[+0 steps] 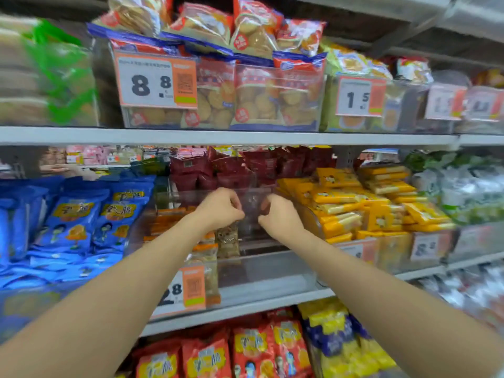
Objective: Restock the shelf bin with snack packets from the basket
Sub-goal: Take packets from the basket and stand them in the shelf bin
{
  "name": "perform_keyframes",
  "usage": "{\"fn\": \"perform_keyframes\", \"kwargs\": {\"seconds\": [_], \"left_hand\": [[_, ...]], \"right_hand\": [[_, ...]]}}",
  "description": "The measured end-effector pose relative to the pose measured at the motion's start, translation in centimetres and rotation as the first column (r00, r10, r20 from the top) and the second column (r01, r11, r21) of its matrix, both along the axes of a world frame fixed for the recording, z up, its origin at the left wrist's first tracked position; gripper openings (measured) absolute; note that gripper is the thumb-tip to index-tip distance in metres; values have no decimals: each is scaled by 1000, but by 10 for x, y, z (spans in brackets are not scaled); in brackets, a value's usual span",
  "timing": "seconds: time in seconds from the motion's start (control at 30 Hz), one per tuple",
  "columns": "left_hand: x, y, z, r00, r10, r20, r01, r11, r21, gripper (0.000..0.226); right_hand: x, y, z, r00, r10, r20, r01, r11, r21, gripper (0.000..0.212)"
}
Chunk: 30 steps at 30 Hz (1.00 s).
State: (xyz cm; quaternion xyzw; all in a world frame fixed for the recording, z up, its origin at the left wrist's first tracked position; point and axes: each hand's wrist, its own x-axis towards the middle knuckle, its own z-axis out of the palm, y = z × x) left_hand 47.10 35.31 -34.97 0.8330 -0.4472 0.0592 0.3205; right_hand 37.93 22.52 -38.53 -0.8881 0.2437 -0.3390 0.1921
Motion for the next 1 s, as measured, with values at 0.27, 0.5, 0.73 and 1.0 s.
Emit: {"fn": "perform_keyframes", "kwargs": {"seconds": [0.27, 0.5, 0.73, 1.0], "left_hand": [[-114, -12, -22, 985, -125, -121, 120, 992, -45, 31], [-201, -55, -97, 940, -253, -227, 283, 953, 107, 28], [-270, -98, -209, 848, -284, -447, 422, 873, 246, 30], [-333, -116, -360, 673, -122, -730, 549, 744, 382, 17]], "right_hand": [[-140, 8, -28, 989, -45, 140, 43, 999, 21, 19], [-246, -12, -106, 991, -137, 8, 133, 972, 195, 13], [-329, -35, -214, 960, -243, -142, 281, 862, 421, 18], [-407, -31, -376, 891, -256, -374, 444, 660, 606, 20]]}}
